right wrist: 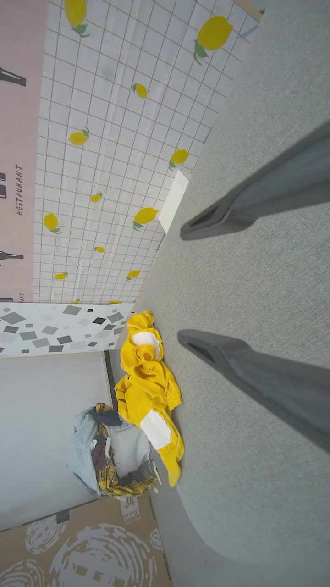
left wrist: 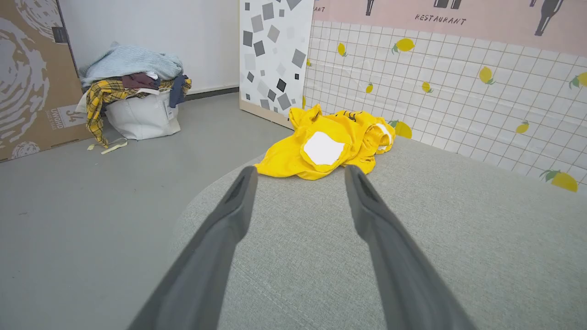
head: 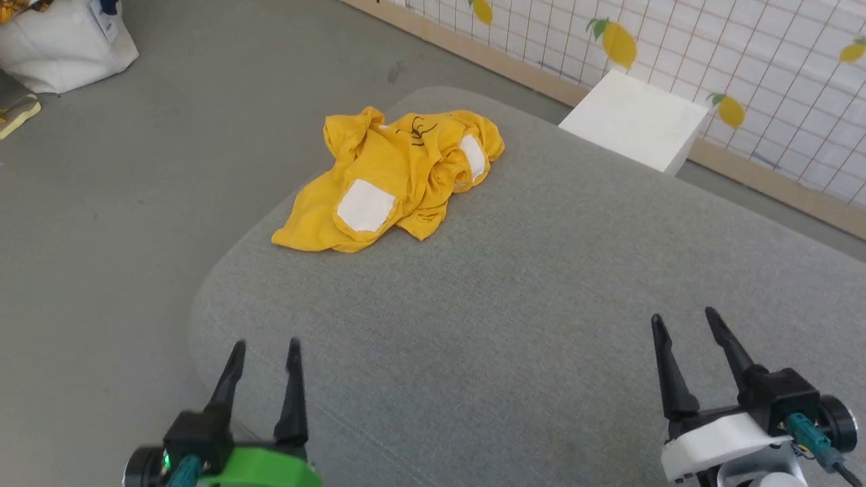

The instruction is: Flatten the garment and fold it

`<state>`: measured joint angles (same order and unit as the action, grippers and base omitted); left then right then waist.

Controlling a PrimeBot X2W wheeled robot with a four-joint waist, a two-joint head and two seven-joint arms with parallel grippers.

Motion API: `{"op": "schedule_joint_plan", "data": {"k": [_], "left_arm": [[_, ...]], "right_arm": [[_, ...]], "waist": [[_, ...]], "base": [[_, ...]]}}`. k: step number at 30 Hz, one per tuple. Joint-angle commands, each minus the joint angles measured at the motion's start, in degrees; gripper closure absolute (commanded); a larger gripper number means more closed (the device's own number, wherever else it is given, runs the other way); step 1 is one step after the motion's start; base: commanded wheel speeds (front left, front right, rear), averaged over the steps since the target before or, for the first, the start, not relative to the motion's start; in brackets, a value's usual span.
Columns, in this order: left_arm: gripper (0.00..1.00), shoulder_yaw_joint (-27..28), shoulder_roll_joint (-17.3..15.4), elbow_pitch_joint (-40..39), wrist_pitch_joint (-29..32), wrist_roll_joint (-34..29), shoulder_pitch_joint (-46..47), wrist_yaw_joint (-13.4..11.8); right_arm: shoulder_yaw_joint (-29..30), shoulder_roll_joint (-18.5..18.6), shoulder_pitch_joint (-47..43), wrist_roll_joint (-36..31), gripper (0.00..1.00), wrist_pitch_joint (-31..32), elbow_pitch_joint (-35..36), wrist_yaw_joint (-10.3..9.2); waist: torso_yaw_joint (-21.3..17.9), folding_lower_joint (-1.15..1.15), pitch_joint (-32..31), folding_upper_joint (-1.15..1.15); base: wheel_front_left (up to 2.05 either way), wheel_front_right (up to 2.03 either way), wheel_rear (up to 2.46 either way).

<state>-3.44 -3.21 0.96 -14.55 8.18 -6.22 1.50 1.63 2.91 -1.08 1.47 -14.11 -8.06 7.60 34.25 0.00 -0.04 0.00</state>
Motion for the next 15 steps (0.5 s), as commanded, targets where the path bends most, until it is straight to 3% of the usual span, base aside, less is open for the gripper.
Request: {"op": "schedule_joint_plan", "data": {"k": [1, 7, 11, 15], "left_arm": [[0.0, -0.63, 0.34, -0.34, -0.45, 0.34, 2.55, 0.84], [0.0, -3.39, -2.31, 0.48, 0.64, -0.47, 15.13, 3.87], [0.0, -5.3, -3.6, 0.18, 5.03, -0.56, 25.79, 4.8], [0.0, -4.84, -5.36, 2.49, 11.37, 3.9, 39.99, 5.54]], "right_arm": [[0.17, -0.03, 0.62, -0.45, 0.0, 0.24, 0.98, -0.11], [0.75, -0.03, 1.75, -3.62, 0.0, 2.84, 6.55, -0.11], [0.72, 0.04, 2.54, -6.08, 0.0, 5.28, 11.81, -0.11], [0.54, 2.09, 3.53, -6.79, 0.0, 8.37, 18.53, -0.11]], "waist": [[-0.34, 0.0, 1.56, 0.0], [-0.54, 0.0, 6.89, 0.0], [-1.03, 0.0, 11.59, 0.0], [-2.42, 0.0, 17.4, 0.0]], "base": [[0.0, 0.0, 0.0], [0.0, 0.0, 0.0], [0.0, 0.0, 0.0], [0.0, 0.0, 0.0]]}}
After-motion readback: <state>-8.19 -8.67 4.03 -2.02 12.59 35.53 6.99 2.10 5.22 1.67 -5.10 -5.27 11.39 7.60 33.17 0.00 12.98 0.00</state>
